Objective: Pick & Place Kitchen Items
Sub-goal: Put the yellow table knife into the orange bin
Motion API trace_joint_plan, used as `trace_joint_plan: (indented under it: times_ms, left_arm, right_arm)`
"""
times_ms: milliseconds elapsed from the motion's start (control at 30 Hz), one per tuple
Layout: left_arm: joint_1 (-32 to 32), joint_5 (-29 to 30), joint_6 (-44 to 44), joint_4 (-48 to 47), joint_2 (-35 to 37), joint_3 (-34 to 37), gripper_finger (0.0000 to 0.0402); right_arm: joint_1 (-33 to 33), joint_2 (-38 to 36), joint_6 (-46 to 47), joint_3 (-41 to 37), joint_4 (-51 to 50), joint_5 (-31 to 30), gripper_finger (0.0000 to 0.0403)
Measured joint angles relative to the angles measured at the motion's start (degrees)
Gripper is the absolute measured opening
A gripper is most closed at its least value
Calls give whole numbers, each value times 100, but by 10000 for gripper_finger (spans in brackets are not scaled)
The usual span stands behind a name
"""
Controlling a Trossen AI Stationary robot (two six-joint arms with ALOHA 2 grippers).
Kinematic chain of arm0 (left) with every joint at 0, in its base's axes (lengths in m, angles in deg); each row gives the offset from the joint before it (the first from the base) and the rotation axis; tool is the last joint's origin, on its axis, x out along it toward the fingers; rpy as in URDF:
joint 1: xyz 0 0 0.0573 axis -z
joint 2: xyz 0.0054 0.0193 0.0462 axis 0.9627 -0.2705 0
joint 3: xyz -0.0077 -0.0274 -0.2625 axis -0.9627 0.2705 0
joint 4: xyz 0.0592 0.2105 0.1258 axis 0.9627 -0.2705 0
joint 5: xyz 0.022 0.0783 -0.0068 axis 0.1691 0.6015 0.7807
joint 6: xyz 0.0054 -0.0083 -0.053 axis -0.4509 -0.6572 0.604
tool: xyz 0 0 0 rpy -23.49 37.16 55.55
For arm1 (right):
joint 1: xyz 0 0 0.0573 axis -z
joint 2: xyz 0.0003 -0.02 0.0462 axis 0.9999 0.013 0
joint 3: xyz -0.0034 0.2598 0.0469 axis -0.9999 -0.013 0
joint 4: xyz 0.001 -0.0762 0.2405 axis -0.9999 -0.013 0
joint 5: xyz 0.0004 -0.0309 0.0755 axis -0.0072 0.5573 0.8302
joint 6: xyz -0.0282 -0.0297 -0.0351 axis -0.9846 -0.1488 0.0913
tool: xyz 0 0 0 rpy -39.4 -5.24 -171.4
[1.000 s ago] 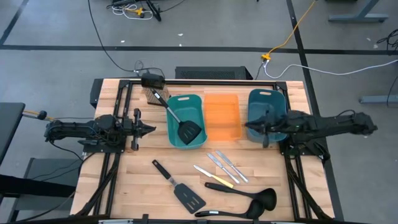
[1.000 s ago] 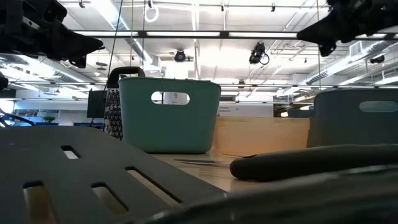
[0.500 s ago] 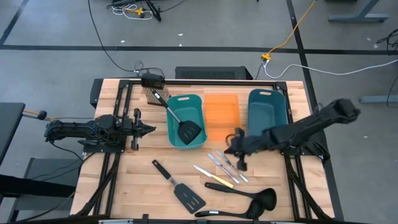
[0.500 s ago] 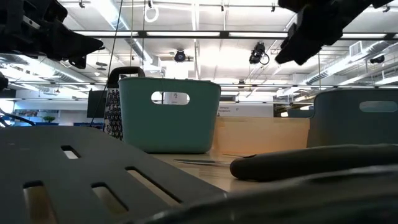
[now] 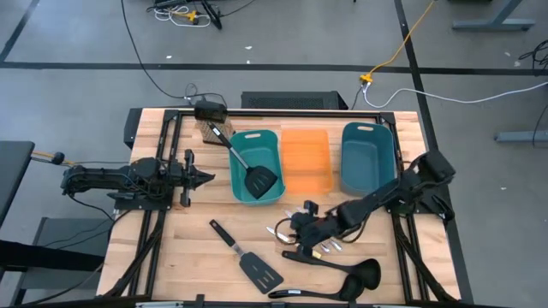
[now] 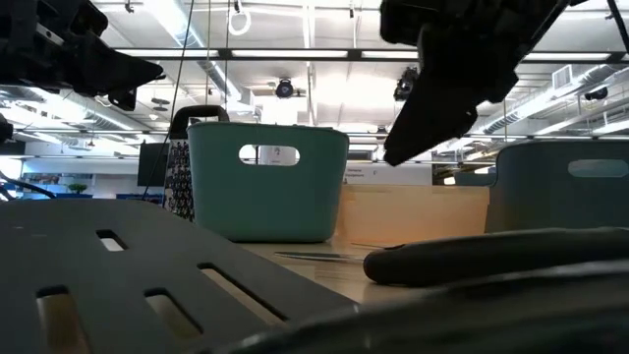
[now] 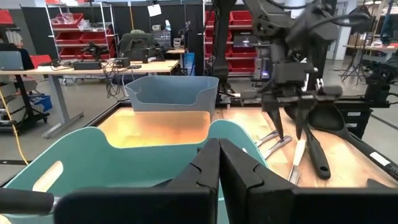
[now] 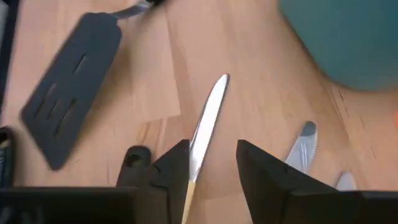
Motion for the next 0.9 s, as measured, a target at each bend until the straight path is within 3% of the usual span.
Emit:
trace_joint_plan:
  times_ms: [367, 700, 900]
  left_arm:
    - [0, 0, -5, 0, -2, 0, 9]
    - [2, 2, -35, 7, -4, -2, 9]
    - [2, 0, -38, 7, -2, -2, 9]
  right_arm:
    - [-421, 535, 838, 252, -171, -226, 108]
    - [-592, 865, 1543, 249, -337, -410, 144]
    - [-565, 993, 1541, 248, -361, -215, 148]
